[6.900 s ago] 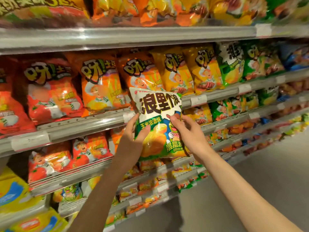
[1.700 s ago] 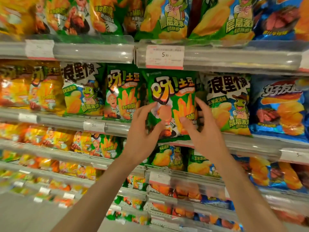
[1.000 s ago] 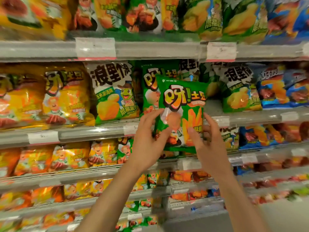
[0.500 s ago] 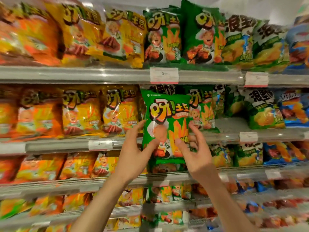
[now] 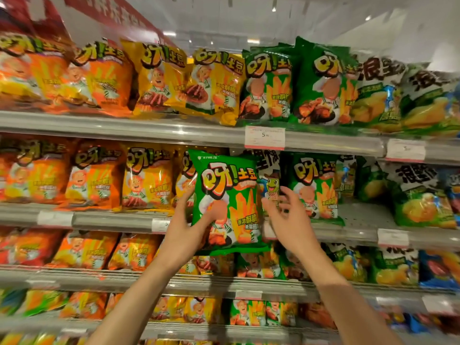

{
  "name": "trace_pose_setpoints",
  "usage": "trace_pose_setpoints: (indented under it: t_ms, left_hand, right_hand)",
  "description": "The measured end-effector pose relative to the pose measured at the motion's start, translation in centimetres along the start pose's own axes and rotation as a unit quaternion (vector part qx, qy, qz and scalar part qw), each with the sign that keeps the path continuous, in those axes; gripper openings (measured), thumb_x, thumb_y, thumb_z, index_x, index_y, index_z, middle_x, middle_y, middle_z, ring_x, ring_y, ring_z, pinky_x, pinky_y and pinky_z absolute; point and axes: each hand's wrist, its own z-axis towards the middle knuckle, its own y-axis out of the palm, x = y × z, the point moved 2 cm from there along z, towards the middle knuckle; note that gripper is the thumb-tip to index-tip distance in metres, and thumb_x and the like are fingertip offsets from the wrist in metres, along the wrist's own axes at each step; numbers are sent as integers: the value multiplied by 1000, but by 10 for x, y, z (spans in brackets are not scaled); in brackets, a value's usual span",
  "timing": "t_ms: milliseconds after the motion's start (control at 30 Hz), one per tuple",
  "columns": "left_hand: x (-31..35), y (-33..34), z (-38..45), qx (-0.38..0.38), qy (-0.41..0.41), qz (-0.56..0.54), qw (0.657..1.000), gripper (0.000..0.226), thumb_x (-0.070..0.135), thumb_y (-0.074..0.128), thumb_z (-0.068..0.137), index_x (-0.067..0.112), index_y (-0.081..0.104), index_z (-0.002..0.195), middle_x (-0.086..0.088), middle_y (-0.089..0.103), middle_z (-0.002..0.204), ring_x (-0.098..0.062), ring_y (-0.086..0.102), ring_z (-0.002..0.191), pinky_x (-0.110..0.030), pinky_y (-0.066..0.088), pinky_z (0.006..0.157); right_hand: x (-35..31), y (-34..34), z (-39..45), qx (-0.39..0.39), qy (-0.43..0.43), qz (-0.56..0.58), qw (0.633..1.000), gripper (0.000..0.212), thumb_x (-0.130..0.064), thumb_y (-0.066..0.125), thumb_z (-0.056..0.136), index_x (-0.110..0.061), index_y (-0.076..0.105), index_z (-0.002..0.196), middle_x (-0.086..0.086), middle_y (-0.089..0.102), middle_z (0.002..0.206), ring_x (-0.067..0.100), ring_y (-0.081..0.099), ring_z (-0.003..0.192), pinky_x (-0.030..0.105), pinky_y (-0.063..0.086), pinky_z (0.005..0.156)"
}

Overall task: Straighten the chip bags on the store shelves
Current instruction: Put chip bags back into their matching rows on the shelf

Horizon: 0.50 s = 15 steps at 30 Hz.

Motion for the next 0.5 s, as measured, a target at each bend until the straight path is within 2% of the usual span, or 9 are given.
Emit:
trace_pose_setpoints:
  t_ms: [67,167,267,367,400,500]
  left_hand:
    - [-2,-6,2,2,-9,-10,1000,77,64,73,74,53,35,140,20,52,139,-2,52,125,-37,46,105]
    - [-4,-13,3,14,-16,-10,1000,76,74,74,67,63,36,132,16,53,142,-11,53,129,-47,46,106]
    - [-5,-19,3,24,-13,-6,1000,80,69,74,71,54,34,139,19,53,138,-4,52,127,-44,45,106]
    - [-3,-26,-2,36,-3,5,999,74,54,72,79,47,34,141,34,51,120,24,50,104,-26,45,95]
    - [-3,-29,-3,41,-2,9,999,73,53,71,79,46,34,141,36,49,119,24,49,102,-25,43,93]
    - [-2,-36,-5,53,-6,22,998,79,54,69,78,42,31,147,29,47,126,9,47,112,-27,38,96]
  right_hand:
    - [0,0,26,15,4,-62,998,83,-62,56,92,-21,24,156,6,37,157,25,42,141,48,39,114]
    - [1,9,53,-19,29,-80,996,93,-56,58,94,-10,9,160,12,26,164,30,31,148,45,31,119]
    - [1,17,68,-40,58,-76,995,98,-58,58,93,-7,7,159,14,33,161,33,36,145,43,34,116]
    - [3,19,78,-27,78,-67,994,97,-55,64,91,-5,12,156,17,47,150,37,49,134,43,44,107]
    - [4,19,79,-19,80,-62,995,95,-53,66,91,-5,15,154,17,51,146,38,53,129,43,46,104]
    - [8,18,83,9,81,-53,995,88,-47,71,89,-4,22,149,18,55,142,37,56,126,43,48,100]
